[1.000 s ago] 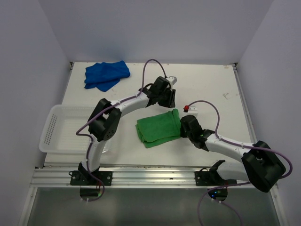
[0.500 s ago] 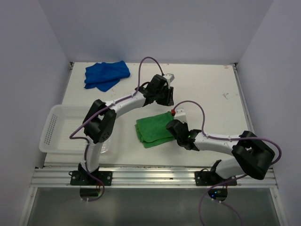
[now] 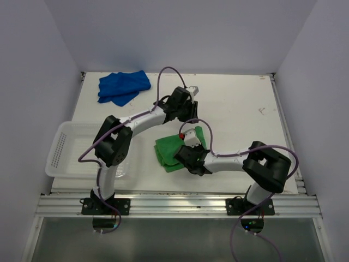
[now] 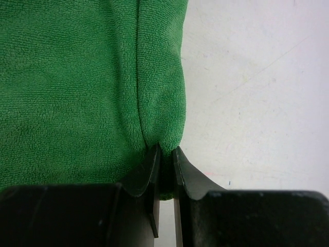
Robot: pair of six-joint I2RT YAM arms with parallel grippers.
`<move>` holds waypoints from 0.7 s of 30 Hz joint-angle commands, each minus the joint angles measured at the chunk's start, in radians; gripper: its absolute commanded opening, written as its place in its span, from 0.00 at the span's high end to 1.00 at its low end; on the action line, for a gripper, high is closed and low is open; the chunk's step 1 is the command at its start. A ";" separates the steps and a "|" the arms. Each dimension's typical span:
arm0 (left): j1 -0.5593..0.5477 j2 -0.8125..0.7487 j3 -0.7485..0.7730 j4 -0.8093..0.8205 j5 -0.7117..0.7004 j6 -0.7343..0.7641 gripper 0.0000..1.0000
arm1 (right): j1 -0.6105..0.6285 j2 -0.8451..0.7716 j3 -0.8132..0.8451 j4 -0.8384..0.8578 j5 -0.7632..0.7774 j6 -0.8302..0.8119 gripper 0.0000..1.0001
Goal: Roll the towels
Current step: Roll the towel
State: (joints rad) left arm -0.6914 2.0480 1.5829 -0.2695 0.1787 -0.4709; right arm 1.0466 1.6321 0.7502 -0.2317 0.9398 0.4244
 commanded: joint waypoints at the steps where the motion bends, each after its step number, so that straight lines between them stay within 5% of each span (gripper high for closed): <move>1: 0.007 -0.072 -0.017 0.027 0.016 -0.008 0.60 | 0.038 0.054 0.066 -0.060 0.111 0.004 1.00; 21: 0.004 -0.129 -0.110 0.099 0.148 -0.035 0.62 | 0.099 0.255 0.192 -0.139 0.123 -0.062 1.00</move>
State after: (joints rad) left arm -0.6914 1.9739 1.4746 -0.2279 0.2676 -0.4900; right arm 1.1385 1.8614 0.9131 -0.3836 1.0901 0.3576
